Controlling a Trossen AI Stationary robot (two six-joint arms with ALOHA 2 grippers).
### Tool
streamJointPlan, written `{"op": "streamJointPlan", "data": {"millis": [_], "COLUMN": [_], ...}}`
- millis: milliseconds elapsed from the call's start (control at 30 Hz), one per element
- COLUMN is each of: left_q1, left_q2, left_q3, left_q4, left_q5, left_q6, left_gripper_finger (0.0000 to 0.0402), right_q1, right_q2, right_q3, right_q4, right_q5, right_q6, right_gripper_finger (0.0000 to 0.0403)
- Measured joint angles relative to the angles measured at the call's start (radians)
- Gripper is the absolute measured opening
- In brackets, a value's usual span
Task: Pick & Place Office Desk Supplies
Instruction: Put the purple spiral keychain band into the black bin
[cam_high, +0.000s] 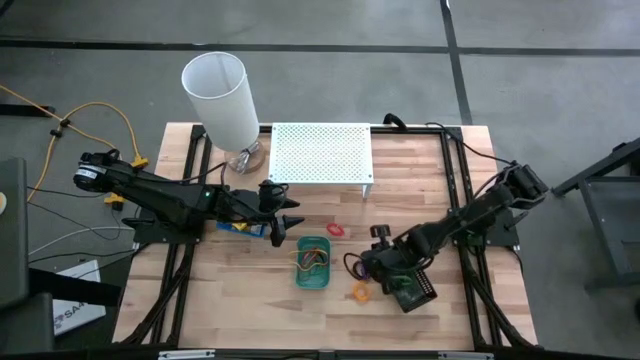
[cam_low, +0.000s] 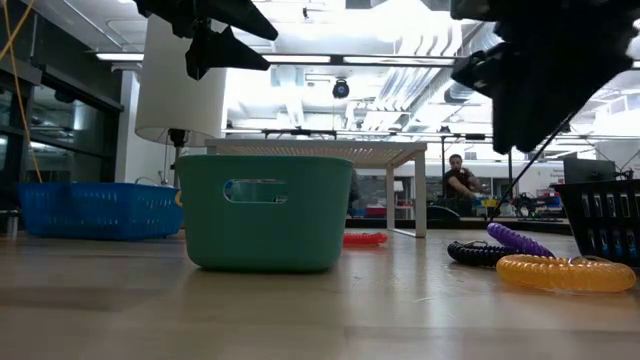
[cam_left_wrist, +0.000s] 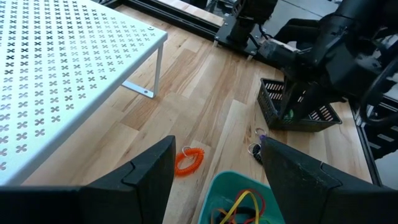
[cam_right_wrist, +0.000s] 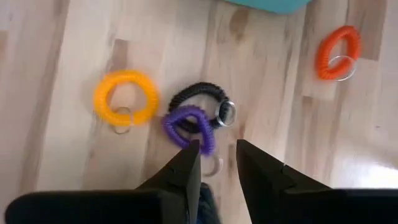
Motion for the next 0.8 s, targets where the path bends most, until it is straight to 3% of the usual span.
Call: {"op": "streamJointPlan", "data": {"millis": [400, 800], "left_q1": [0.000, 0.000], "left_q2": [0.000, 0.000], "left_q3": [0.000, 0.000], "left_q4": [0.000, 0.000], "left_q5": [0.000, 0.000], "left_q6": [0.000, 0.000], "left_gripper_finger": [0.0230, 0.0230], "right_q1": [-0.040, -0.043], "right_q2": [0.000, 0.107], "right_q3": [0.000, -0.001], "right_q4": [0.028, 0.074], "right_q5": [0.003, -0.055], "right_q6": [-0.054, -0.068], "right_gripper_finger": [0.0091, 0.0091]}}
